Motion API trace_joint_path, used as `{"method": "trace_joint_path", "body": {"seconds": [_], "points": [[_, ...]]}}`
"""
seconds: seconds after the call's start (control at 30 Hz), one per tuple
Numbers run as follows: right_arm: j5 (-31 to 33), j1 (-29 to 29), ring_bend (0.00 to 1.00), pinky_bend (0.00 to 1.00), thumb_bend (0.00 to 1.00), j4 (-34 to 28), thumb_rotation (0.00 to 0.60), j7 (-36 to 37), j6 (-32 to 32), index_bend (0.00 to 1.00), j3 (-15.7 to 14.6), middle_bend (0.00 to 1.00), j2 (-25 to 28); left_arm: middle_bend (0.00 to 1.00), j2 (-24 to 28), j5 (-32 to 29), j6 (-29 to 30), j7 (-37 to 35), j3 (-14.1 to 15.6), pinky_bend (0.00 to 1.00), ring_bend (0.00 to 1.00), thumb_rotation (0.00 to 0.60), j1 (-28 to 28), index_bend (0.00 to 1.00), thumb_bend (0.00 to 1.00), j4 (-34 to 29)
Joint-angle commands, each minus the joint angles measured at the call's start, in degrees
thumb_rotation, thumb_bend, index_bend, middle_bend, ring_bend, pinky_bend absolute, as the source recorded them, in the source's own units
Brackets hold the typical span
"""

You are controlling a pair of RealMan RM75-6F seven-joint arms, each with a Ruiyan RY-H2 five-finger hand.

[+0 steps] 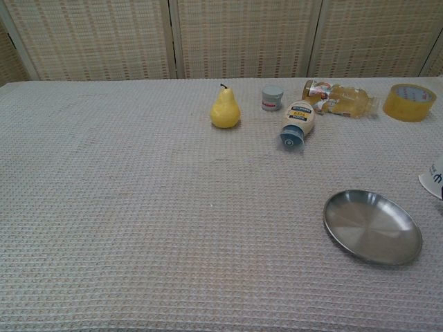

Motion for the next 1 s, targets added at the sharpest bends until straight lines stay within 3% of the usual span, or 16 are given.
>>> {"method": "trace_joint_path", "body": {"seconds": [0.03, 0.23, 0.37, 0.57, 1.0], "points": [[0.0, -0.1, 0.75, 1.00, 0.30, -0.2, 0.600, -0.3, 0.2, 0.54, -0.1, 0.79, 0.2, 0.43, 0.0, 0.0, 0.0, 0.0, 0.0, 0.27, 0.37, 0.600, 0.0, 0.40, 0.51, -0.1], [0.1, -0.2, 0.75, 1.00, 0.30, -0.6, 0.600, -0.9, 0.7, 0.50, 0.0, 0.79, 0.6, 0.43, 0.1, 0.1, 0.0, 0.2, 0.0, 0.27, 0.37, 0.600, 0.1, 0.40, 0.51, -0.2], [0.1, -0.5, 0.75, 1.00, 0.22, -0.4, 0.600, -1.5, 1.3, 0.45, 0.0, 0.79, 0.5, 0.43, 0.1, 0.0, 0.0, 0.1, 0.0, 0.27, 0.37, 0.600, 0.1, 0.40, 0.51, -0.2], [0.6, -0.6, 0.75, 1.00, 0.22, -0.3, 0.600, -2.2, 0.8, 0.41, 0.0, 0.79, 0.3, 0.43, 0.2, 0.1, -0.1, 0.1, 0.0, 0.27, 0.37, 0.600, 0.1, 0.40, 0.51, -0.3], [1.4, -0.5, 0.75, 1.00, 0.22, 1.4, 0.600, -1.9, 0.5, 0.42, 0.6, 0.79, -1.0, 0.43, 0.2, 0.1, -0.1, 0.0, -0.1, 0.27, 0.37, 0.600, 0.2, 0.40, 0.51, -0.3]]}}
